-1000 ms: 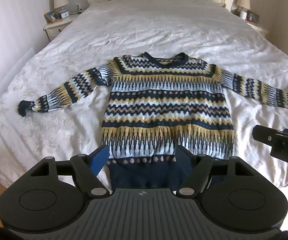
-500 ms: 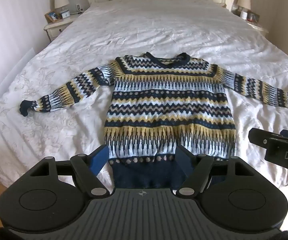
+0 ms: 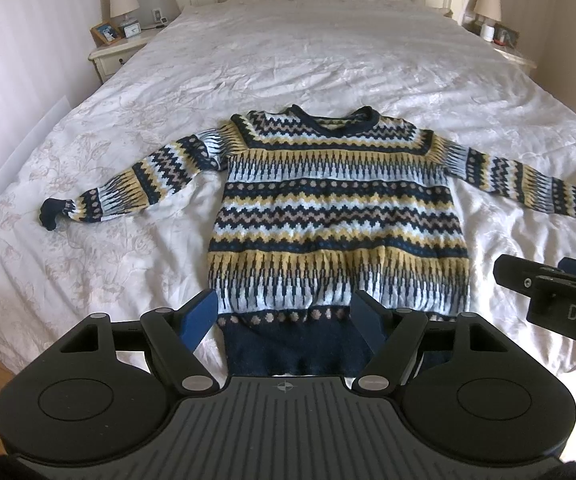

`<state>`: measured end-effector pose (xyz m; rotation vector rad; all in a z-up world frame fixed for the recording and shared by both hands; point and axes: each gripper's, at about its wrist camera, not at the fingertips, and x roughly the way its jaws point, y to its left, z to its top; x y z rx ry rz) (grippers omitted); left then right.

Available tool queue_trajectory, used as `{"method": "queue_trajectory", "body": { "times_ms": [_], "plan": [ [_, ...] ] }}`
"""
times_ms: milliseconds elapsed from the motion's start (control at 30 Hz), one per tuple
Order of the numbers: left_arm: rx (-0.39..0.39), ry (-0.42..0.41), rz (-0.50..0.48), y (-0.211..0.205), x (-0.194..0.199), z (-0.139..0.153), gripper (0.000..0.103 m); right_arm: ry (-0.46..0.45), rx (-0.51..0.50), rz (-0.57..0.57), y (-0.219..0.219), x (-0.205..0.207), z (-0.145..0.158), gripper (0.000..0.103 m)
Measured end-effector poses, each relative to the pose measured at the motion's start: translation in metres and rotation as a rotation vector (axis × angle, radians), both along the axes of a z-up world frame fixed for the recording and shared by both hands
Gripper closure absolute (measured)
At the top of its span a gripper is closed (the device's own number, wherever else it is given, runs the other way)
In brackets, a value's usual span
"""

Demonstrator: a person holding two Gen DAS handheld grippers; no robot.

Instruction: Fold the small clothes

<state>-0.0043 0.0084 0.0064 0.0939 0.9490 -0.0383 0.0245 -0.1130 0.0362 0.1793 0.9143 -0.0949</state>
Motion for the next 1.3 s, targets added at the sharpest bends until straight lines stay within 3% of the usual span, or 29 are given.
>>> {"method": "queue_trajectory", "body": {
  "times_ms": [1300],
  "plan": [
    [0.006, -0.007, -0.006, -0.001, -0.013, 0.009, 0.031, -0.013, 0.007, 0.015, 0.009, -0.005, 0.009, 0.027]
  ]
}}
